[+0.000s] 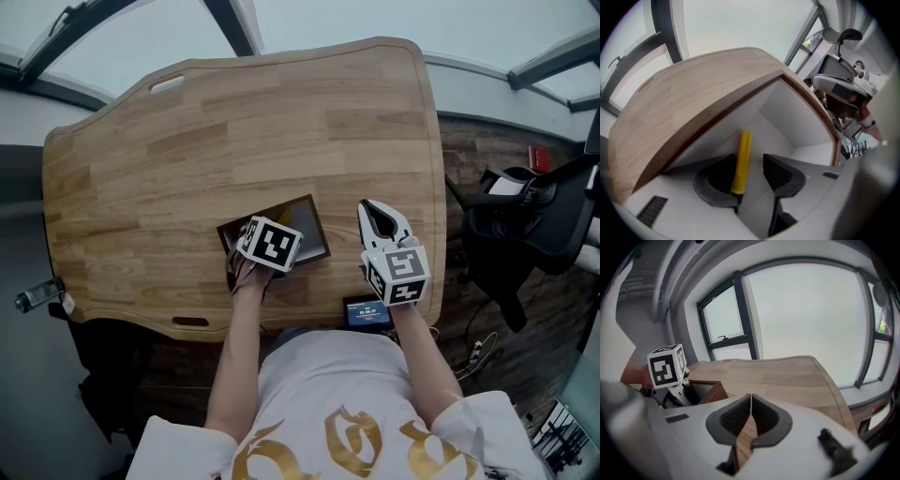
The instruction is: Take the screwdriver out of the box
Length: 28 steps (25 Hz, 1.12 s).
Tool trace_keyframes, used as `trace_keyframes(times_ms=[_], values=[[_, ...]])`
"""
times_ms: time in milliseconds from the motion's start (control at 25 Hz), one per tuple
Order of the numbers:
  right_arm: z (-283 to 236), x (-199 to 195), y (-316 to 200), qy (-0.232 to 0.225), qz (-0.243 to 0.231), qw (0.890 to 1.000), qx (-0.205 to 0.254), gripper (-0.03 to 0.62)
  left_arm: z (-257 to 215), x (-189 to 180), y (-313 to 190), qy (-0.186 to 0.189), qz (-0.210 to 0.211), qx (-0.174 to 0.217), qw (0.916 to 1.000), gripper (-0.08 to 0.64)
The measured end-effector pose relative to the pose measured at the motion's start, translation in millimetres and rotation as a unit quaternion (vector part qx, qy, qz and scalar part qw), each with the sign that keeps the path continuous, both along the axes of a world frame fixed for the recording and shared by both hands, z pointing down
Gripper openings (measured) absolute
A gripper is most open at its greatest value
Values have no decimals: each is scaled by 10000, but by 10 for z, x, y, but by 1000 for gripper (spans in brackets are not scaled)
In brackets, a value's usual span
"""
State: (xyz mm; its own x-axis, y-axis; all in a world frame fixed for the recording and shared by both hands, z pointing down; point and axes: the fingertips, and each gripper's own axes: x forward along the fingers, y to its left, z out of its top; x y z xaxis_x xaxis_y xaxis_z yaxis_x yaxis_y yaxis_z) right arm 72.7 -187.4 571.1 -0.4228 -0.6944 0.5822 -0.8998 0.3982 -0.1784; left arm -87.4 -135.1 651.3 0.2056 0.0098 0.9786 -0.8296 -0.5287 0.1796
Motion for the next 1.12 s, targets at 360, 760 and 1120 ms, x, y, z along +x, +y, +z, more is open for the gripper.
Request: trace_keyframes(times_ms=[360,760,1120], values=[[18,-29,10,-28,-28,10000,-34,34,22,-84,-35,-409,65,94,9991,80],[60,-62,73,-102,-16,9998,-177,34,16,-87,-37,-411,82,114,9991,80],[218,-98,25,-143,-32,9981,-593,34,20,-79,-33,-432,177,123,9988,80]])
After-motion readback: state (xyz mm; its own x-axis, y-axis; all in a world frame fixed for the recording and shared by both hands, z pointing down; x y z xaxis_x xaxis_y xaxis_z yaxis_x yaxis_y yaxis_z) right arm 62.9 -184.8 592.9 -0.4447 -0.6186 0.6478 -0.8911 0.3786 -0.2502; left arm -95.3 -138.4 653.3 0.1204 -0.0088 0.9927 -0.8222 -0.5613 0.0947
